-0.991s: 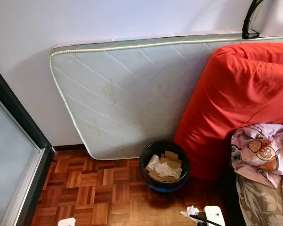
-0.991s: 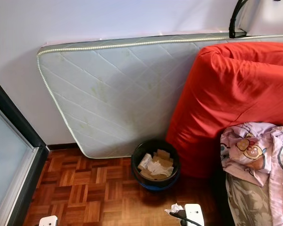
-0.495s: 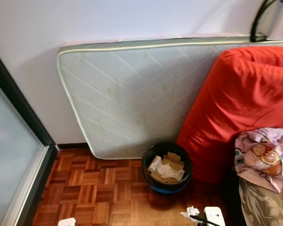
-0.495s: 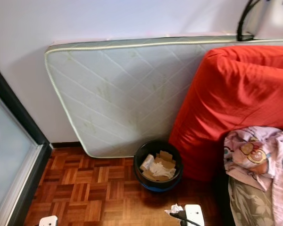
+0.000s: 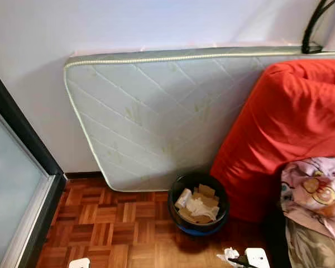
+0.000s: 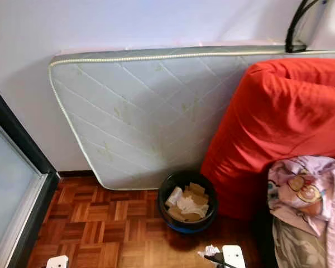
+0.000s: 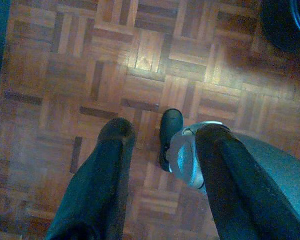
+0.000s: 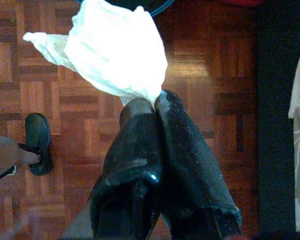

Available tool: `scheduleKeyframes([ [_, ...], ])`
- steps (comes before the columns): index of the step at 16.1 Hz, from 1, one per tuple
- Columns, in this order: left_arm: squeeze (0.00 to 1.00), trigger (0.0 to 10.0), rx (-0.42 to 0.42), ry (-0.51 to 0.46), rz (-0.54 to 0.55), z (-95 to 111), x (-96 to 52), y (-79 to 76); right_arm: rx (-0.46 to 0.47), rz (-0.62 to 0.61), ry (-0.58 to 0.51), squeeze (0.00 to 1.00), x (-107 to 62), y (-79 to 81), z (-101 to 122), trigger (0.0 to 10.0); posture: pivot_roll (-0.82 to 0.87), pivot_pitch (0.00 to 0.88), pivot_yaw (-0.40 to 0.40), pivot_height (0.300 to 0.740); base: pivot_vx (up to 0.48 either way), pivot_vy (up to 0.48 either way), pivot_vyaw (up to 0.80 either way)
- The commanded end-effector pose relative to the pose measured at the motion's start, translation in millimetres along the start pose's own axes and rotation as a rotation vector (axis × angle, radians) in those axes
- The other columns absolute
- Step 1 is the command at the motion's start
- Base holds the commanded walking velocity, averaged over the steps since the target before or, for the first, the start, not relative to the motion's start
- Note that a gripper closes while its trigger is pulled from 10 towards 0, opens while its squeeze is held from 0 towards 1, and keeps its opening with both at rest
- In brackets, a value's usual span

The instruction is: Clean up the room

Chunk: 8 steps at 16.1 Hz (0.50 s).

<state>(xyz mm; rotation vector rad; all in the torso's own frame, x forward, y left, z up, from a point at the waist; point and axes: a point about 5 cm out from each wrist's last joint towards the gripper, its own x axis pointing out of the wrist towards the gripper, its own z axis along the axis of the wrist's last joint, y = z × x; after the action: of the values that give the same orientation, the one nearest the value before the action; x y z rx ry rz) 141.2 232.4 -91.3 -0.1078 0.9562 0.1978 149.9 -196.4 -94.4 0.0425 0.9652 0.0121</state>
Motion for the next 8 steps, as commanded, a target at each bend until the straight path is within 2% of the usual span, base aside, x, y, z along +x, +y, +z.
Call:
scheduleKeyframes([
  [1,0.0,10.0,0.0,0.007,0.003,-1.7,-0.3,0.4,0.004,-0.003,0.006,0.0,-1.0,-2.1,-2.4,10.0,0.01,0.0,0.009,0.735,0.266,0.0,0.0],
  [3,0.0,10.0,0.001,0.008,0.004,-1.7,-0.3,0.7,-0.01,0.002,0.009,0.0,-1.0,-1.2,-3.1,10.0,0.01,0.0,0.011,0.735,0.264,0.0,0.0],
  [5,0.0,10.0,0.003,0.007,0.004,-1.3,-0.3,1.1,-0.04,0.026,0.008,0.0,2.9,14.5,1.0,10.0,0.01,0.0,0.011,0.735,0.264,0.0,0.8],
  [6,0.0,10.0,0.003,0.007,0.004,-1.2,-0.3,1.2,-0.023,0.026,0.005,0.0,4.1,19.4,2.7,10.0,0.01,0.0,0.011,0.735,0.262,0.0,0.8],
  [7,0.0,10.0,0.002,0.006,0.005,-1.2,-0.3,1.1,0.02,0.018,0.005,0.0,4.3,19.7,2.4,10.0,0.01,0.0,0.01,0.735,0.262,0.0,0.0],
  [8,0.0,10.0,0.002,0.006,0.005,-1.3,-0.3,1.0,-0.002,0.023,0.006,0.0,4.3,19.6,2.6,10.0,0.01,0.0,0.009,0.735,0.27,0.0,0.0],
])
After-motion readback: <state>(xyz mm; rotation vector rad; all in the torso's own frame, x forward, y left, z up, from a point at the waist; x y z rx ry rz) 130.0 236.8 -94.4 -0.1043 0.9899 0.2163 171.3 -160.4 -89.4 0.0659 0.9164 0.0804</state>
